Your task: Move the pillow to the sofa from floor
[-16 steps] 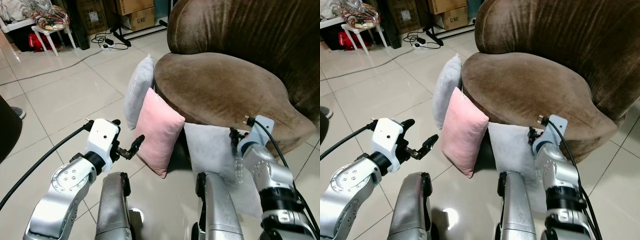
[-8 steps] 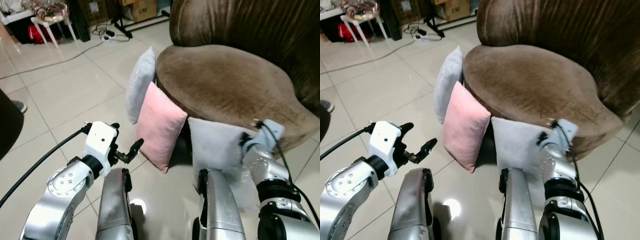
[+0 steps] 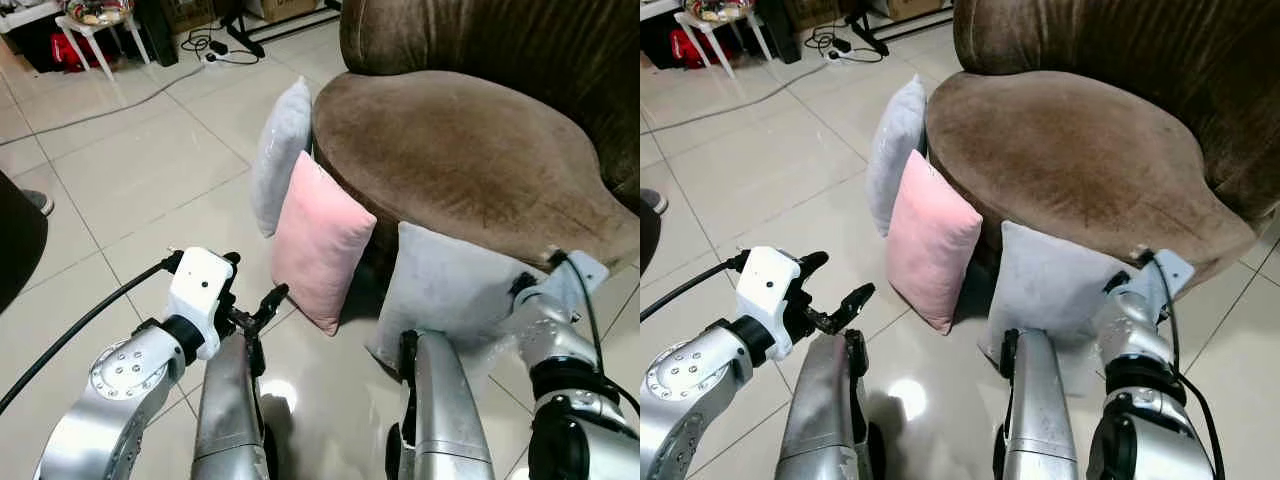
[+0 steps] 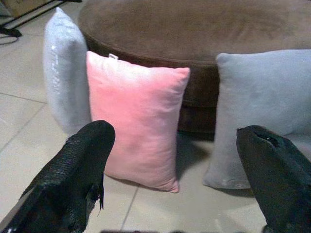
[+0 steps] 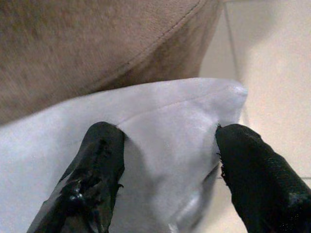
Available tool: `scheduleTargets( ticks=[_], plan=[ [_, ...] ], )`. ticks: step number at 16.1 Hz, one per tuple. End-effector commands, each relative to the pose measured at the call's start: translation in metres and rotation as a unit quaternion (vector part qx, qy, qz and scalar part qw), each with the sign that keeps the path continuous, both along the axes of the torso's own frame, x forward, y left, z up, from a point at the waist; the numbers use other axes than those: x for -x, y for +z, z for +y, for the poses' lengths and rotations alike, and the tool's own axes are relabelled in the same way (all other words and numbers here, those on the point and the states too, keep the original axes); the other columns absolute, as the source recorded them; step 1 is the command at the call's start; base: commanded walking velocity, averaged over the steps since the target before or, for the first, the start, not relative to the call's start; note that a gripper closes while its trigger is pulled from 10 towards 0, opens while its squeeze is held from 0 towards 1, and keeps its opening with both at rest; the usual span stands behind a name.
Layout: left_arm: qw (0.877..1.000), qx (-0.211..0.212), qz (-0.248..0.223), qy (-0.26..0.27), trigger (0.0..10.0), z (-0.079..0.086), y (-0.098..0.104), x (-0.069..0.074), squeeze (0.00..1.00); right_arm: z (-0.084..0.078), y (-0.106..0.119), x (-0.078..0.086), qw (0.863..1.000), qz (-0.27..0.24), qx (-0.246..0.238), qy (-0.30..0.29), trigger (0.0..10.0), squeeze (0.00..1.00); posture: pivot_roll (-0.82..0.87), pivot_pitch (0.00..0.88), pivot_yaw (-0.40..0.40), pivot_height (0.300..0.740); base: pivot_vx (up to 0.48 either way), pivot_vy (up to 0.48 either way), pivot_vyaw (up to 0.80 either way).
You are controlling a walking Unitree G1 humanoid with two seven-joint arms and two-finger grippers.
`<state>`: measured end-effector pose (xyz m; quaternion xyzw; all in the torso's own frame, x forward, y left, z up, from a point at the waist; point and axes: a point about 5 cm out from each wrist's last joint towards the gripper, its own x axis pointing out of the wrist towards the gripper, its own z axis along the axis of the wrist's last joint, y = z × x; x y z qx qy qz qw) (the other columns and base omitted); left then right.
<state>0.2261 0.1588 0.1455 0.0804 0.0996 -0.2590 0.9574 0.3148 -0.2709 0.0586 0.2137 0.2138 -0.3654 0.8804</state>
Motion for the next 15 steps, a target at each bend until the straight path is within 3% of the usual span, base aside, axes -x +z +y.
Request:
scheduleTargets(
  ticks=[1, 3, 6, 8, 9, 12, 13, 15],
  plan=[
    [1.0, 0.004, 0.006, -0.007, 10.0, 0.001, 0.002, 0.002, 1.0, -0.008, -0.001, 0.001, 0.998, -0.029, -0.056, -0.023, 10.0, 0.0, 0.01, 0.125, 0.043, 0.467, 0.0, 0.0, 0.0],
    [1.0, 0.009, 0.011, -0.017, 10.0, 0.001, 0.002, 0.004, 1.0, -0.021, -0.009, 0.008, 0.987, -0.055, -0.139, -0.066, 10.0, 0.0, 0.01, 0.126, 0.043, 0.467, 0.0, 0.0, 0.0],
    [1.0, 0.013, 0.011, -0.018, 10.0, 0.002, 0.004, 0.003, 1.0, -0.029, -0.016, 0.016, 0.972, -0.086, -0.198, -0.095, 10.0, 0.0, 0.02, 0.122, 0.044, 0.467, 0.0, 0.0, 0.0],
    [1.0, 0.015, 0.014, -0.022, 10.0, 0.003, 0.004, 0.003, 1.0, -0.017, -0.029, 0.019, 0.971, -0.065, -0.223, -0.048, 10.0, 0.0, 0.02, 0.119, 0.046, 0.467, 0.0, 0.0, 0.0],
    [0.999, 0.016, 0.015, -0.026, 10.0, 0.002, 0.005, 0.003, 1.0, -0.003, -0.035, 0.017, 0.966, -0.067, -0.247, -0.024, 10.0, 0.0, 0.02, 0.117, 0.048, 0.467, 0.0, 0.0, 0.0],
    [0.999, 0.016, 0.015, -0.031, 10.0, 0.001, 0.005, 0.003, 1.0, 0.021, -0.028, 0.003, 0.956, -0.11, -0.269, 0.032, 10.0, 0.0, 0.02, 0.108, 0.053, 0.467, 0.0, 0.0, 0.0],
    [0.999, 0.014, 0.015, -0.035, 10.0, 0.001, 0.005, 0.001, 1.0, 0.034, -0.028, -0.002, 0.959, -0.109, -0.252, 0.074, 0.0, 0.0, 0.02, 0.106, 0.055, 0.467, 0.0, 0.0, 0.0],
    [0.999, 0.013, 0.015, -0.037, 10.0, 0.001, 0.005, 0.001, 1.0, 0.038, -0.03, -0.002, 0.961, -0.101, -0.245, 0.078, 0.0, 0.0, 0.02, 0.102, 0.056, 0.467, 0.0, 0.0, 0.0]
  ],
)
